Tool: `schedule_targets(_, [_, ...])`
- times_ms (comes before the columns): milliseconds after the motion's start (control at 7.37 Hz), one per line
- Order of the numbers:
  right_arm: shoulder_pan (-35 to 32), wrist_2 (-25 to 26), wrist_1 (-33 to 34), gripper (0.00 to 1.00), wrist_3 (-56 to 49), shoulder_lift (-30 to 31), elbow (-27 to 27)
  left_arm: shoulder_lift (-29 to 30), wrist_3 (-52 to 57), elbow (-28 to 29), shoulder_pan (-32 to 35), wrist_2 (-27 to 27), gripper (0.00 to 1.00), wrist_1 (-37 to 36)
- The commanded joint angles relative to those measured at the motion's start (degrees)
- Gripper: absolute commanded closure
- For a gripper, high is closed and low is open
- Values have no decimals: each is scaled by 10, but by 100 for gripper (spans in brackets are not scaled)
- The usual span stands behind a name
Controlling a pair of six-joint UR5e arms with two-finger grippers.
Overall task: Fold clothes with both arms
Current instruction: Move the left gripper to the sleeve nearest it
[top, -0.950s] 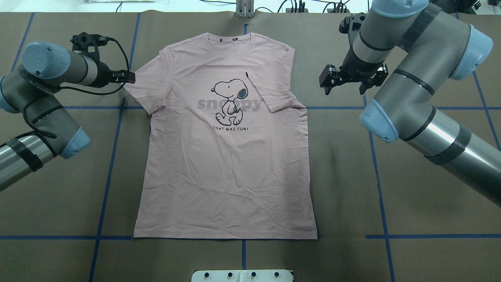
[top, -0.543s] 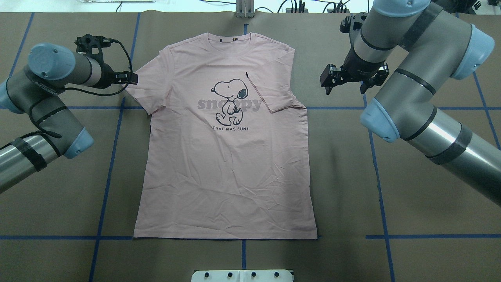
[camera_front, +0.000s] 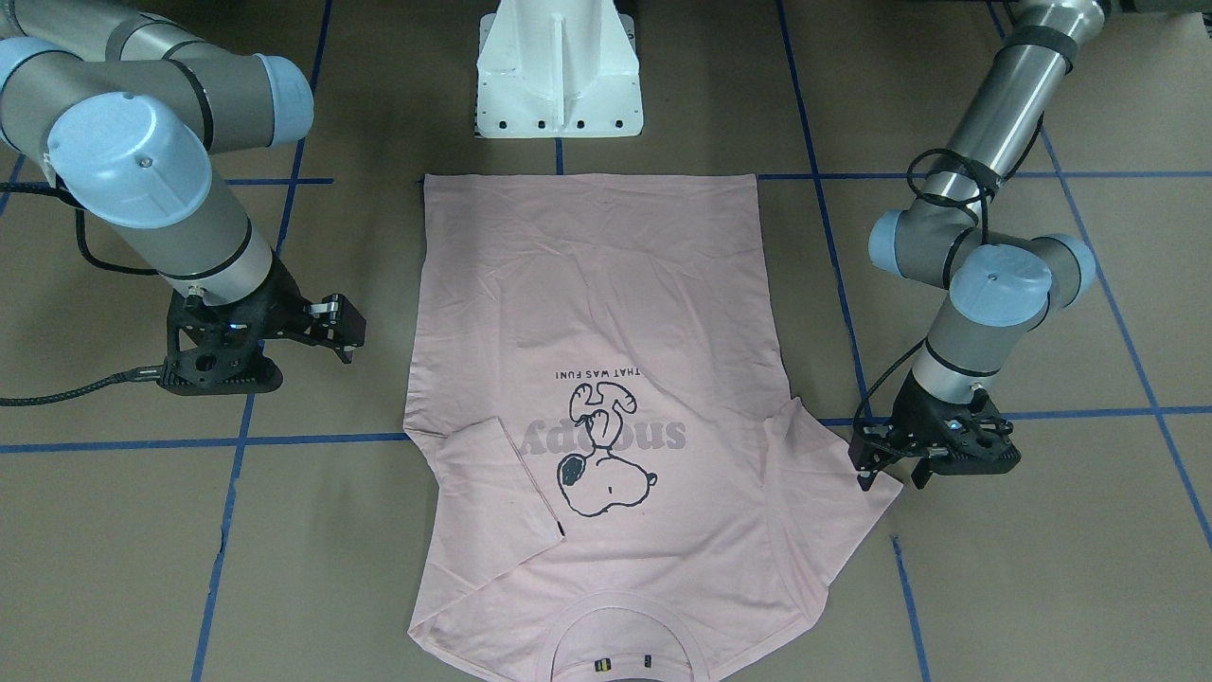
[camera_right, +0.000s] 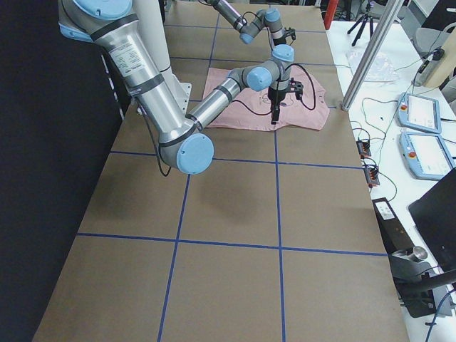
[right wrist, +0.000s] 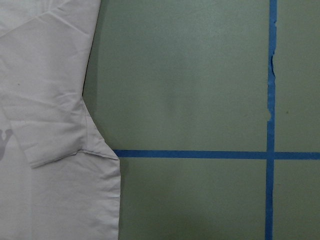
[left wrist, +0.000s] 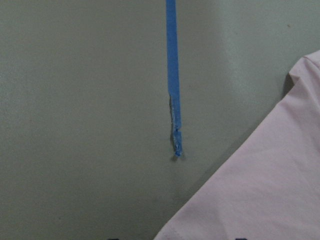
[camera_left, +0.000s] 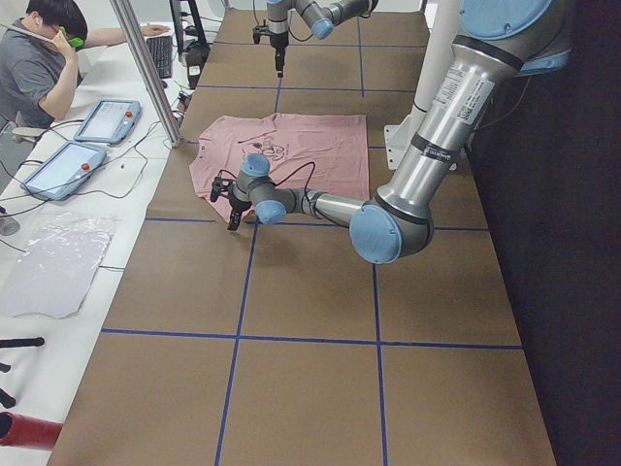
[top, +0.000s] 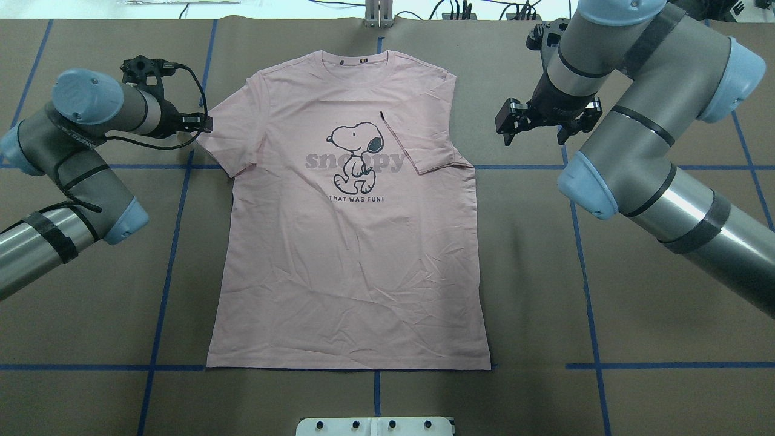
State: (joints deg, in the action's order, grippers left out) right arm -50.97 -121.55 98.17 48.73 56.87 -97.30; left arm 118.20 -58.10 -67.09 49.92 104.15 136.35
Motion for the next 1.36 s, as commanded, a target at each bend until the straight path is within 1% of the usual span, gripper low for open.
schedule_targets(0, [1, 0, 0, 0, 0, 0, 0, 1, 3, -1, 0, -1, 77, 0])
schedule_targets(136, [1, 0, 0, 0, 0, 0, 0, 4, 3, -1, 0, -1, 94, 0])
schedule_targets(271, [1, 0, 0, 0, 2, 1, 0, 4, 3, -3, 0, -1, 100, -1])
schedule_targets(407, [1, 0, 0, 0, 3, 2, 0, 5, 1, -5, 0, 1, 100, -4])
schedule_targets(543, [1, 0, 0, 0, 3, 2, 0, 6, -4, -39, 1, 4, 100, -14])
schedule_targets(678, [1, 0, 0, 0, 1, 2, 0, 17, -7, -98, 1, 4, 100, -93])
schedule_targets(814, [1, 0, -1, 0, 3, 2, -2, 47, -23, -133, 0, 5, 100, -171])
schedule_targets(950, [1, 0, -1, 0, 4, 1, -2, 82, -94, -132, -11, 5, 100, -185])
schedule_targets(1085, [1, 0, -1, 0, 3, 2, -2, 128, -141, -98, -45, 4, 100, -184])
schedule_targets(1221, [1, 0, -1, 0, 3, 1, -3, 197, -172, -17, -48, 4, 100, -181])
